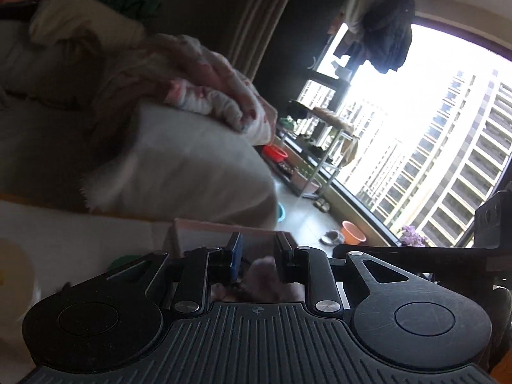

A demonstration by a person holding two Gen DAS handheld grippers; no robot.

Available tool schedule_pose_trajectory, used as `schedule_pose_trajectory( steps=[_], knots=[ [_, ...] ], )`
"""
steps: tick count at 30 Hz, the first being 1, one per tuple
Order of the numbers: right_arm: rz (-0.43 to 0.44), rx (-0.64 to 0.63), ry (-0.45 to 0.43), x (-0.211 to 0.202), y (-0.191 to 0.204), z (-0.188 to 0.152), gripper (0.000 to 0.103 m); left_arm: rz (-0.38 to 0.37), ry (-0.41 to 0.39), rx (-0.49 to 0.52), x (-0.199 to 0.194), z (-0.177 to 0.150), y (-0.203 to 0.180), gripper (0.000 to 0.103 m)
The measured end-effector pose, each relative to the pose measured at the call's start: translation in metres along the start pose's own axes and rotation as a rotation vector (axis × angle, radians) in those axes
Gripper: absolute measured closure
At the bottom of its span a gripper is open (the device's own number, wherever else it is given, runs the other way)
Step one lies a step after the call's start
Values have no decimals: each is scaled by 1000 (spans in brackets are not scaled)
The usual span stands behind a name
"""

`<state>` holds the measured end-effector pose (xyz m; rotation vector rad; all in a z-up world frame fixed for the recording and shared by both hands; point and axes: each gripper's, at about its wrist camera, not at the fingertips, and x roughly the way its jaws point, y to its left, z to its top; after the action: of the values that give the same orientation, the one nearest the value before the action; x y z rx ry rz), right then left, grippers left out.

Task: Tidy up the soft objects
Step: 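Carry the star toward the box with the left tool while the right tool drops the plush in, then grasp the pink-and-purple sponge with the right tool while the left tool approaches the black clip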

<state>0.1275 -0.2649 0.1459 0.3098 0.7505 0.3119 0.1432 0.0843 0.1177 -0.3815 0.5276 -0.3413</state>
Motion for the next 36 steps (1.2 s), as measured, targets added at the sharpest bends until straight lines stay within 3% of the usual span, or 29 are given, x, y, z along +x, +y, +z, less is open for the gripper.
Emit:
schedule_pose_trajectory(
  steps=[5, 12, 16, 17, 21, 23, 29, 33, 36],
  knots=[
    [-90, -186, -1, 1, 35, -37, 40, 178, -38, -19, -67, -33, 28, 79],
    [8, -455, 23, 12, 127, -83, 41, 440, 56, 31, -122, -88, 67, 79],
    [23, -673, -5, 32, 187, -121, 61, 524, 95, -63, -138, -106, 95, 79],
    [16, -737, -8, 38, 200, -131, 65, 525, 88, -80, -139, -107, 101, 79],
    [-19, -952, 17, 73, 238, -161, 65, 501, 35, -108, -151, -117, 113, 79],
    [-51, -1027, 37, 92, 247, -167, 72, 480, -4, -109, -155, -123, 118, 79],
    [-169, -1152, 76, 138, 259, -172, 75, 395, -111, -107, -158, -143, 126, 79],
    [-202, -1155, 107, 159, 263, -172, 77, 366, -119, -149, -160, -149, 132, 79],
    [-236, -1162, 113, 169, 263, -169, 98, 341, -114, -163, -161, -149, 135, 79]
  ],
)
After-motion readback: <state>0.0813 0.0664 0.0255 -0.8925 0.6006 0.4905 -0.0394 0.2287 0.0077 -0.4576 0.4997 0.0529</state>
